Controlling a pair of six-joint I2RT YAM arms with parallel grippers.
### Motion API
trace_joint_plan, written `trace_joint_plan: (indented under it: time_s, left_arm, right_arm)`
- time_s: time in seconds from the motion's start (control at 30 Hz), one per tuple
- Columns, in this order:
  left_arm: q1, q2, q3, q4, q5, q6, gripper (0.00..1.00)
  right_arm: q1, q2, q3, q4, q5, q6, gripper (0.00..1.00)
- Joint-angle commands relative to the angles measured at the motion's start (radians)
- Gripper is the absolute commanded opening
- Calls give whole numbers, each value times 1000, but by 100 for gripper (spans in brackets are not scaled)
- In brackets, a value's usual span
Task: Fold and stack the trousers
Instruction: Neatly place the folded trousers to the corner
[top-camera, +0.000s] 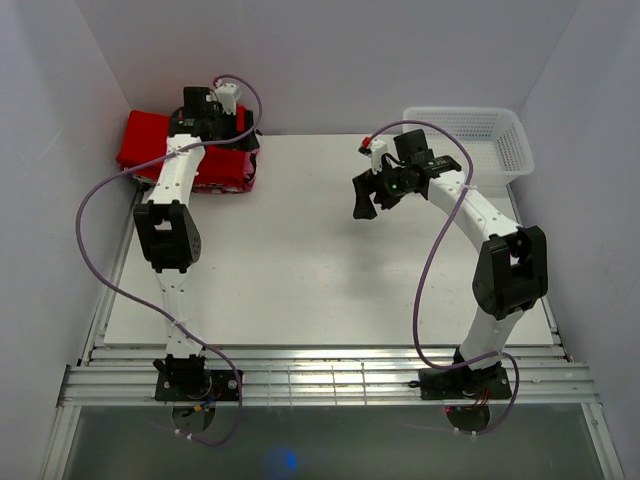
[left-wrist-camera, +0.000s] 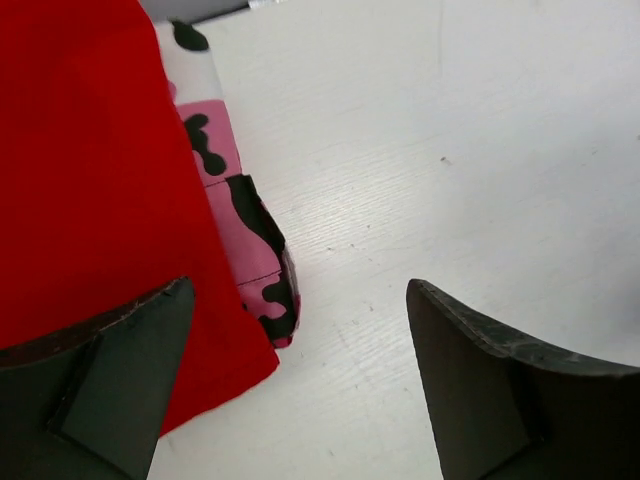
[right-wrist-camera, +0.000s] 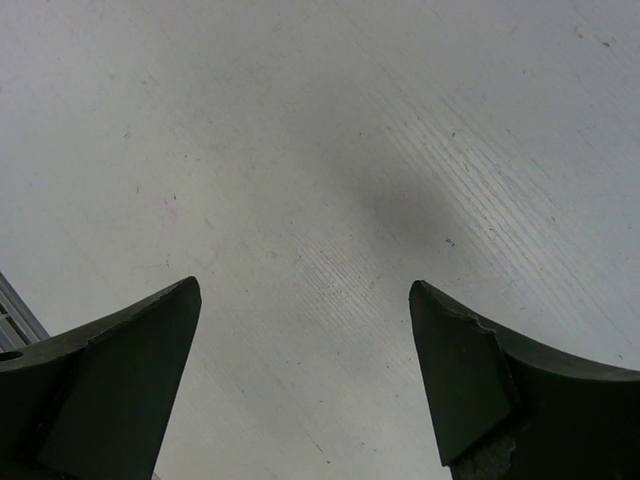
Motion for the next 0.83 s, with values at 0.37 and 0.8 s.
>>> trace_joint_plan:
  time_s: [0.37, 0.8]
  left_arm:
    - [159, -402, -369, -372, 119, -28, 98]
    - [159, -629, -732, -244, 59, 4, 98]
  right_arm:
    - [-138, -148, -41, -42, 36, -86, 90]
    - [-324, -467, -395, -43, 50, -94, 90]
